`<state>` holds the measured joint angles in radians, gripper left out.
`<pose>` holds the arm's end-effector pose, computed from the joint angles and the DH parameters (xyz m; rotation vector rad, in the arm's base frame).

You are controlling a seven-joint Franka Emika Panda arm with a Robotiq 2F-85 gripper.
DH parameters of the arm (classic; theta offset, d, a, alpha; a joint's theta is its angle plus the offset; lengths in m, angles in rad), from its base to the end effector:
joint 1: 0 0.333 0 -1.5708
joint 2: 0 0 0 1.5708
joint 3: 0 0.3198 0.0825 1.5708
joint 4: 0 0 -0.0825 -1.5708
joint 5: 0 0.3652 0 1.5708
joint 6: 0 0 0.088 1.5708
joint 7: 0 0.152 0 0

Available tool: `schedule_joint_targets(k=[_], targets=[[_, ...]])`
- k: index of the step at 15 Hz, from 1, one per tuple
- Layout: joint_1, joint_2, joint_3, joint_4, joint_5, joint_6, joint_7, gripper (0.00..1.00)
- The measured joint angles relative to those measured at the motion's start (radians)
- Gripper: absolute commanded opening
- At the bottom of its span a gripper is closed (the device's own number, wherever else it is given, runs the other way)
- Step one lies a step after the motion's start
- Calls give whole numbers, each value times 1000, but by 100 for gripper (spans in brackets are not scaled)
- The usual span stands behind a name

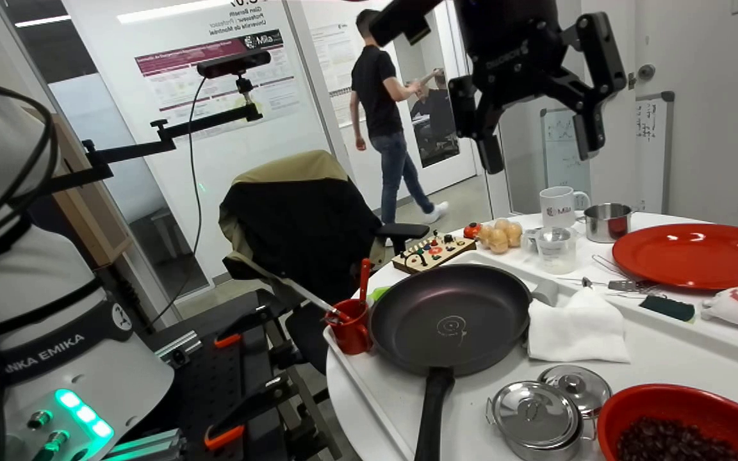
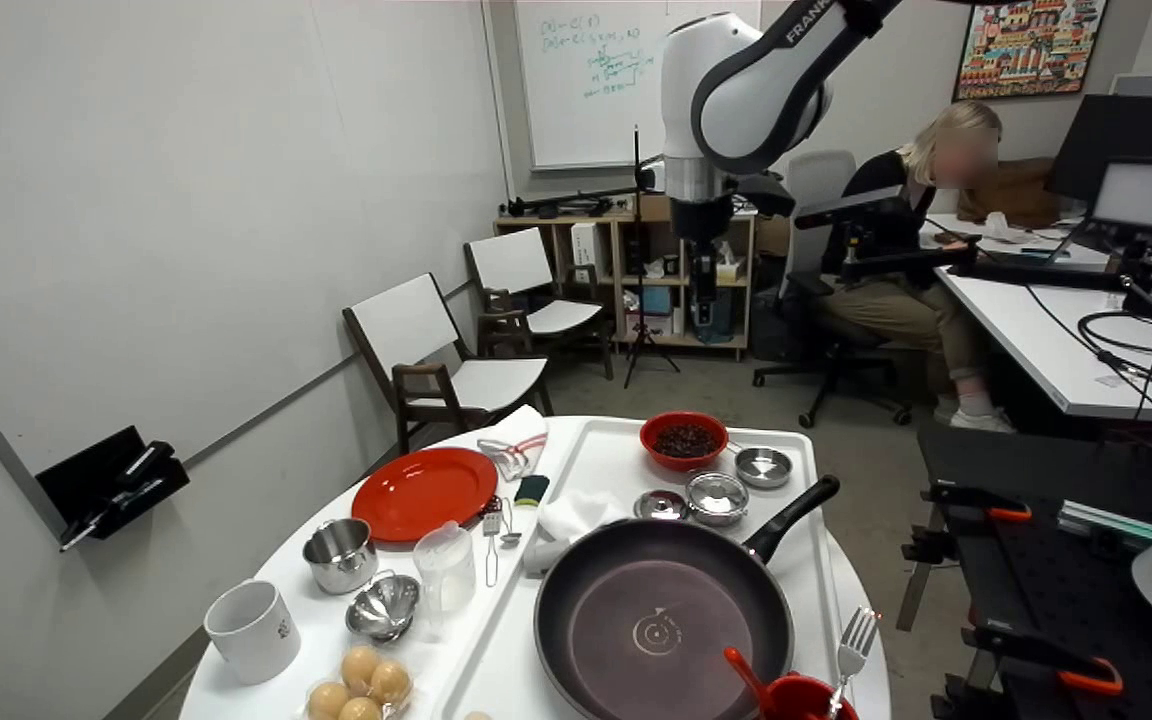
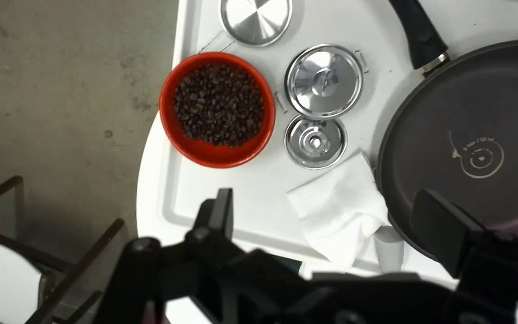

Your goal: Put the lid on the silver pot

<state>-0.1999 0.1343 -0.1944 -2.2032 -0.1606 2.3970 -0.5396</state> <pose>0.4982 -0.2139 0.3003 2.9652 0.3918 -0.0123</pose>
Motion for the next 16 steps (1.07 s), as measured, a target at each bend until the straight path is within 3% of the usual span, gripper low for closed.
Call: schedule_joint_targets(k=[10, 16], targets=[[-127, 281, 80, 144, 117, 208, -250, 100], [-185, 391, 166, 200, 198, 245, -279, 100]])
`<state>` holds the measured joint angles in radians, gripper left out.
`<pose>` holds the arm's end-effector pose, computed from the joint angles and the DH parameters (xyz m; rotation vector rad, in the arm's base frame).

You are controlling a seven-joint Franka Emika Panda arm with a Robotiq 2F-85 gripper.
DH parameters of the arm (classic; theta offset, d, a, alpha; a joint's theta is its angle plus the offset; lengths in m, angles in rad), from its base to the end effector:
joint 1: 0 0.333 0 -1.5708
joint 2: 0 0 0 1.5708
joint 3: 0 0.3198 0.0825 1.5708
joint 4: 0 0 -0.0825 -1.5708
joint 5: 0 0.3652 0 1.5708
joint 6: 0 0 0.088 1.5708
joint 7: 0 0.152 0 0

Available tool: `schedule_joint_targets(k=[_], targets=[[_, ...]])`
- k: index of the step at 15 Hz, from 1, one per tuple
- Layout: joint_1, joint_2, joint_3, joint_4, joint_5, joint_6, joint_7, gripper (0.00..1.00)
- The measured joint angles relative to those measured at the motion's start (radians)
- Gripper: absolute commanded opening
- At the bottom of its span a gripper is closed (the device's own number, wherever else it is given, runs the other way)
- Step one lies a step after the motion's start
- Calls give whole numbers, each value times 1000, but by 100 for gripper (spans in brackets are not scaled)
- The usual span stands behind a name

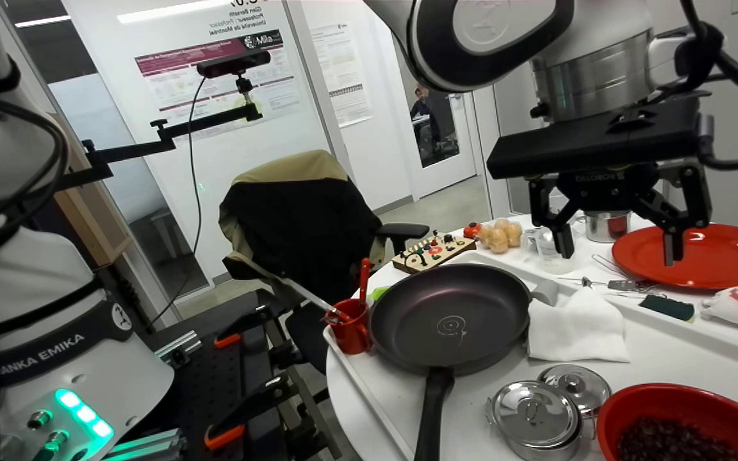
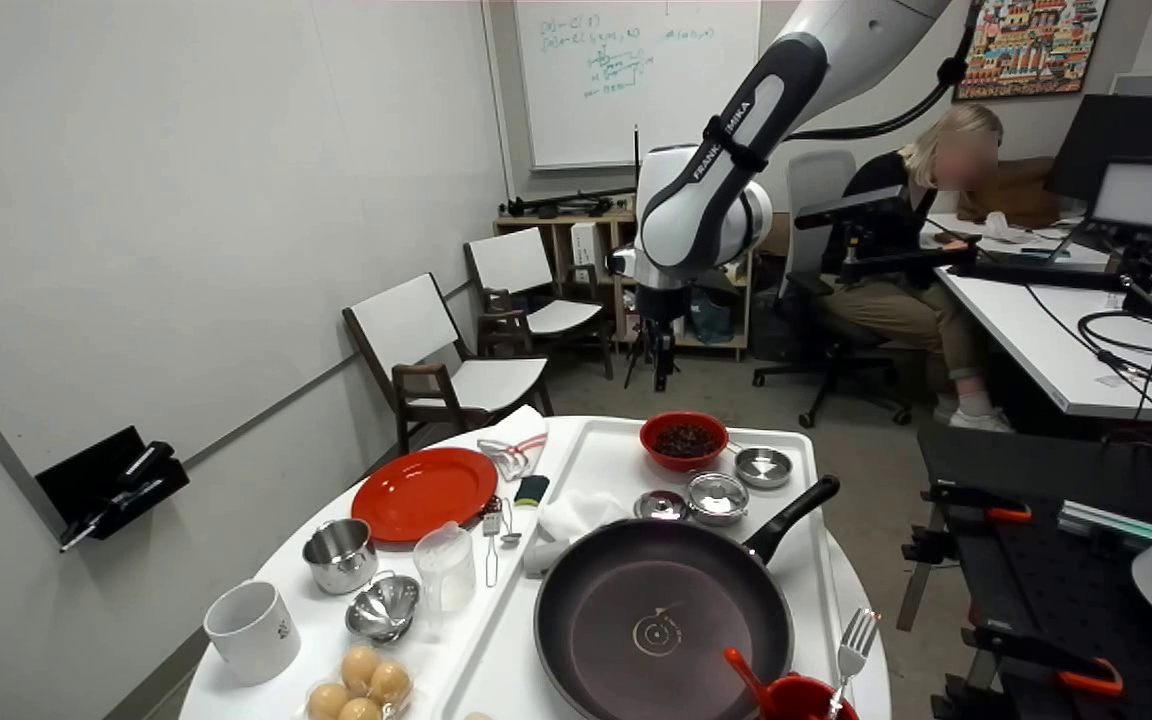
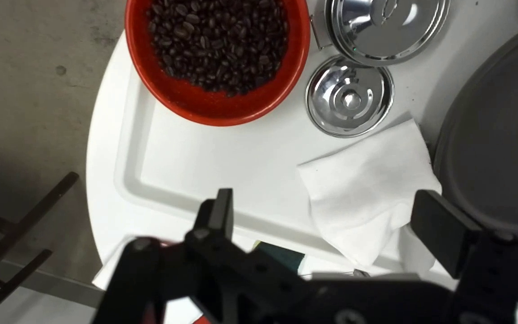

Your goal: Put the lid on the silver pot

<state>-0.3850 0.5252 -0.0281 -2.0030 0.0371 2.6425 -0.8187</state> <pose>0.5625 -0.2466 0.1764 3.0215 0.5790 0.1492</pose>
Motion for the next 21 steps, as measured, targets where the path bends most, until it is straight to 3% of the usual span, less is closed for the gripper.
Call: schedule_joint_targets(k=[9, 21], targets=[[16, 51, 61, -14, 10, 30, 14, 100], [28, 89, 20, -136, -97, 124, 13, 100]])
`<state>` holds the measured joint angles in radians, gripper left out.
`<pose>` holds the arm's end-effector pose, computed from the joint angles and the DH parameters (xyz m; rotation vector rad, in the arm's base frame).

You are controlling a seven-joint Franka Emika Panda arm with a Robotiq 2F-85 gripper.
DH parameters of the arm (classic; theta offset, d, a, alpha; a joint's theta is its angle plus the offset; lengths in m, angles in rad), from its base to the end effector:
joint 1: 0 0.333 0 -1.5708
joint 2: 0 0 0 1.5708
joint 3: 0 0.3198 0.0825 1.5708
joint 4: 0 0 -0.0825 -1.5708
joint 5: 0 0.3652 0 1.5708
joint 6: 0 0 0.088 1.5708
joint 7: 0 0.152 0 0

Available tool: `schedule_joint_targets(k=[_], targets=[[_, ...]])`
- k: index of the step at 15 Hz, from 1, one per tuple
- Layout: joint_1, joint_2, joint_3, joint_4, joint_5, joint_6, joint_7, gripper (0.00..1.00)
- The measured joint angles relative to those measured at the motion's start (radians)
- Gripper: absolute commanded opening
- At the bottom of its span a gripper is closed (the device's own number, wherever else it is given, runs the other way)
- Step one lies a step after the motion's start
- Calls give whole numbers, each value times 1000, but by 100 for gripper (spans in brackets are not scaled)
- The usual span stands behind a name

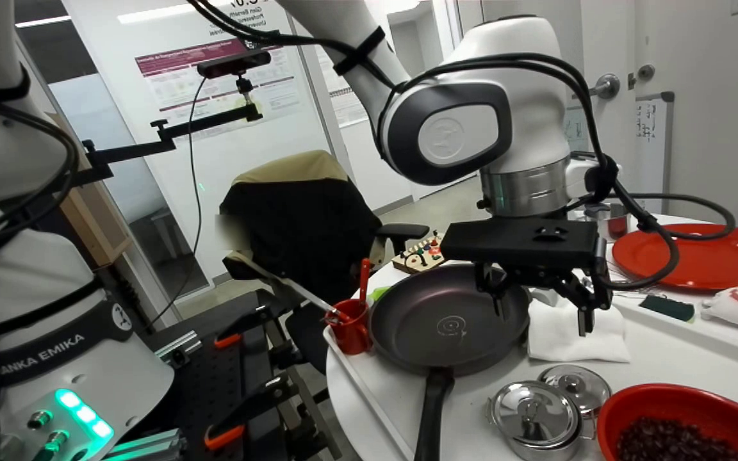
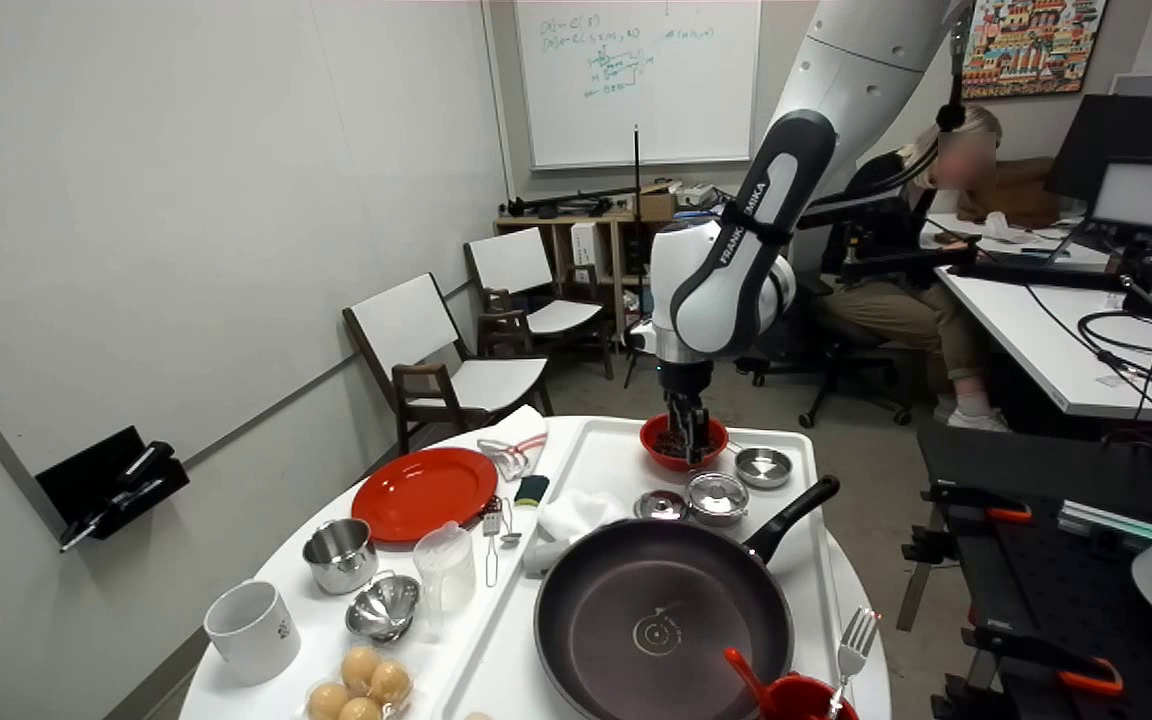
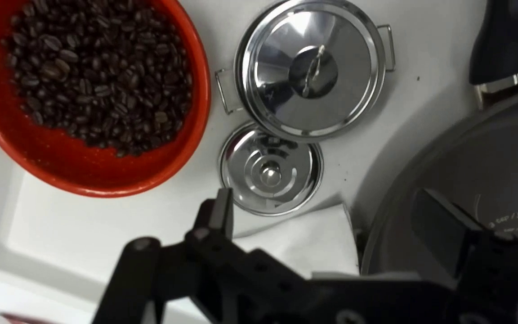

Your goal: Put the lid on the silver pot

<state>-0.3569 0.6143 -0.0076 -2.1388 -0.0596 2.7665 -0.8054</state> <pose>0.5203 -0.1972 0.0892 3.0163 0.7664 -0.0056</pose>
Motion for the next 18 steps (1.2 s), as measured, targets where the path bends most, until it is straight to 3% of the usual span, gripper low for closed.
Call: schedule_joint_targets(k=[6, 18], targets=[[5, 40, -34, -14, -69, 41, 1, 100], [19, 66, -51, -9, -98, 57, 19, 100]])
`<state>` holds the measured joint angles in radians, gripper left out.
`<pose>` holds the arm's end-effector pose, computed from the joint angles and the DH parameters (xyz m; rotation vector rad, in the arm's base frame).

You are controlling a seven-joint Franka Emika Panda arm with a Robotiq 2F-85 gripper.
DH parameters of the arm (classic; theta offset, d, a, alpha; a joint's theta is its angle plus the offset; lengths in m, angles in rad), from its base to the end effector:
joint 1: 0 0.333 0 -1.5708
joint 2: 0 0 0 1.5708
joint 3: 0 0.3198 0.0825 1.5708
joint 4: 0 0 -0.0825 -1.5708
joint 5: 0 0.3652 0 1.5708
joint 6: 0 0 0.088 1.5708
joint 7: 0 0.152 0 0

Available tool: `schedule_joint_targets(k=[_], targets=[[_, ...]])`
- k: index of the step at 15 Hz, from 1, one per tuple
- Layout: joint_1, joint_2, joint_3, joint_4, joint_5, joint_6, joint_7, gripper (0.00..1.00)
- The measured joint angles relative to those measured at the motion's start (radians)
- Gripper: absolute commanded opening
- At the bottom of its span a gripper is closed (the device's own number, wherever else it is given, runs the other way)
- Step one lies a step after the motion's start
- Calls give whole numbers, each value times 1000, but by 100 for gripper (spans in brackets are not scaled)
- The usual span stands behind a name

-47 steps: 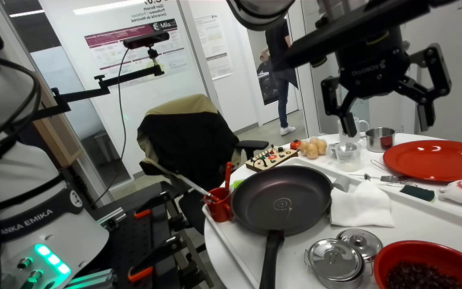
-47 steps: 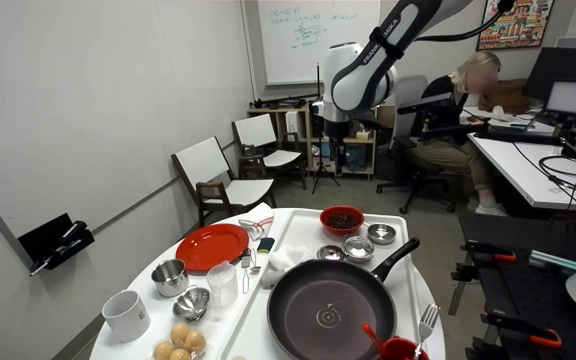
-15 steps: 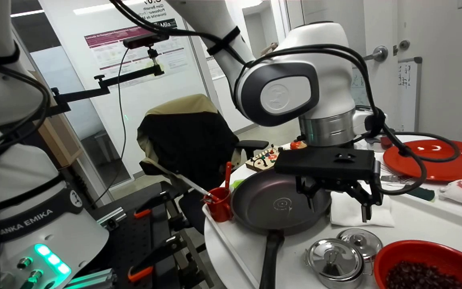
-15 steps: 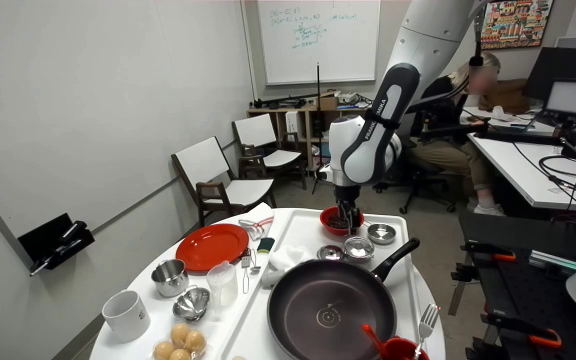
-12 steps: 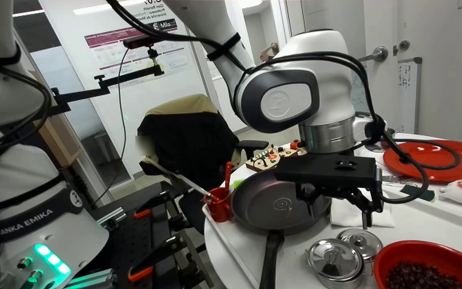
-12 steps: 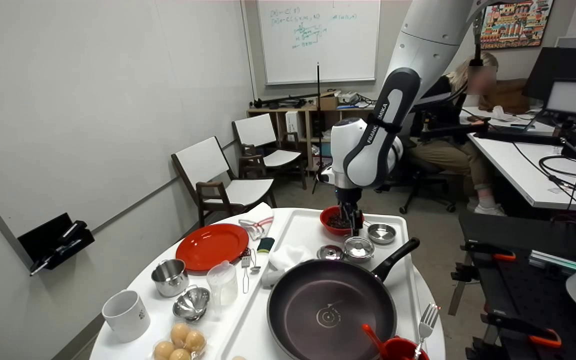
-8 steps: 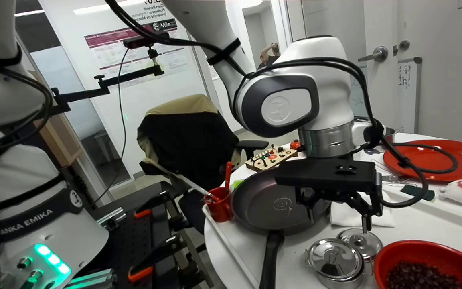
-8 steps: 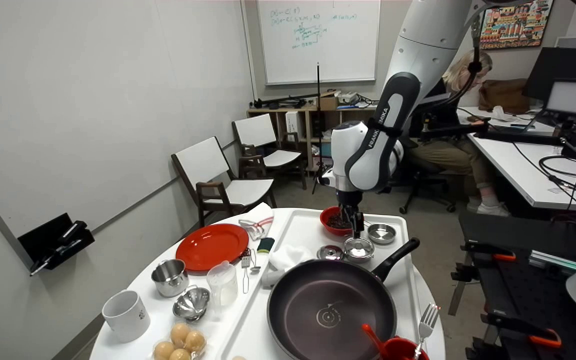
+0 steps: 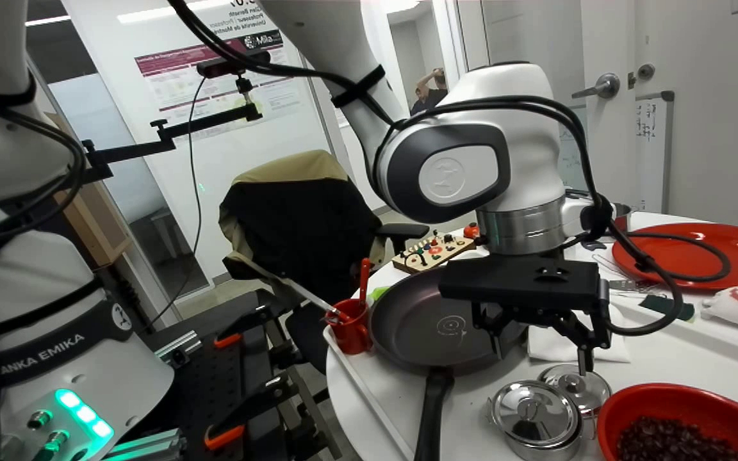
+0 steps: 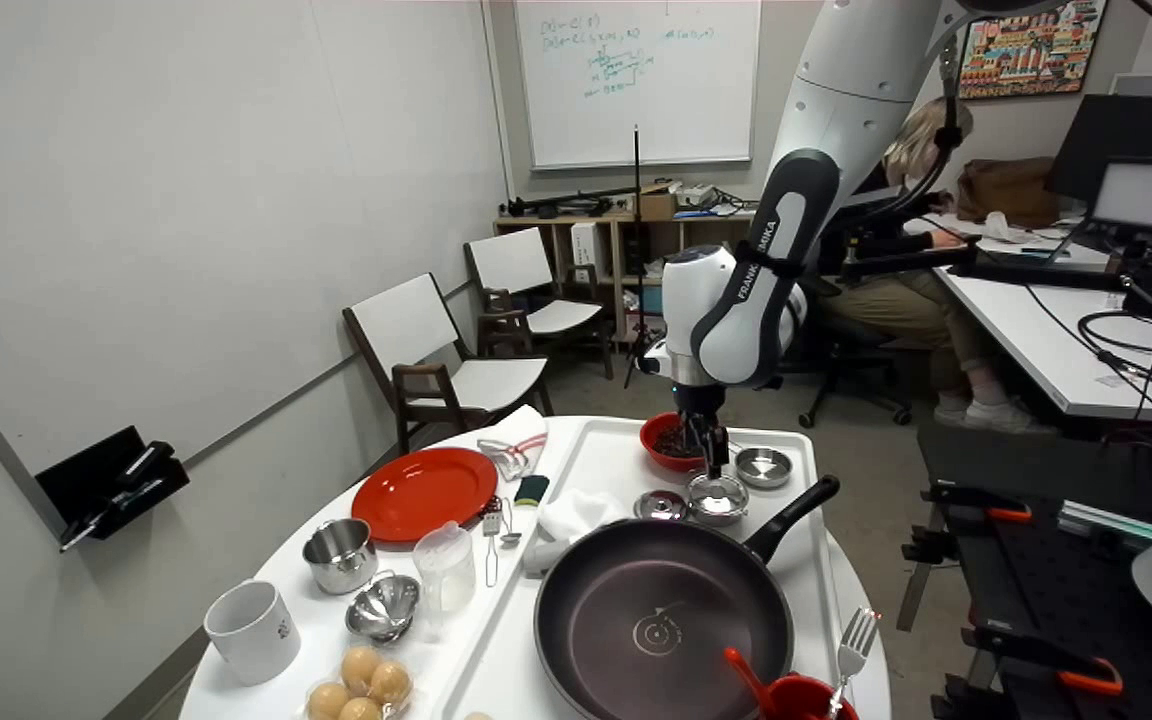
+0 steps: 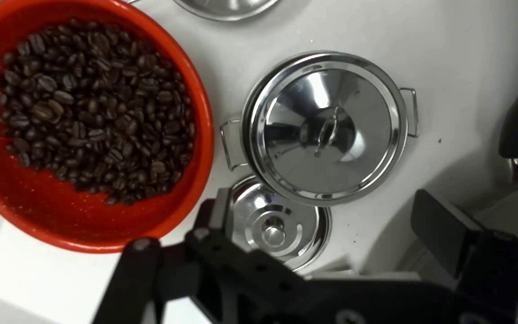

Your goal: Put the lid on the silver pot

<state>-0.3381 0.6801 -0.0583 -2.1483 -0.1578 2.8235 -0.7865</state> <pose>0.5022 -0.2074 0.0556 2.9562 0.8390 -0.0813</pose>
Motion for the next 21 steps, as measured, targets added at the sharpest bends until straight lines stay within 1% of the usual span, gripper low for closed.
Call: schedule_joint_targets(k=[11, 18, 21], targets=[[-2, 0, 3, 3, 0, -2, 0, 100], [-34, 27, 55, 35, 0, 19, -4, 100], [-39, 70, 57, 64, 0, 42, -4, 100]])
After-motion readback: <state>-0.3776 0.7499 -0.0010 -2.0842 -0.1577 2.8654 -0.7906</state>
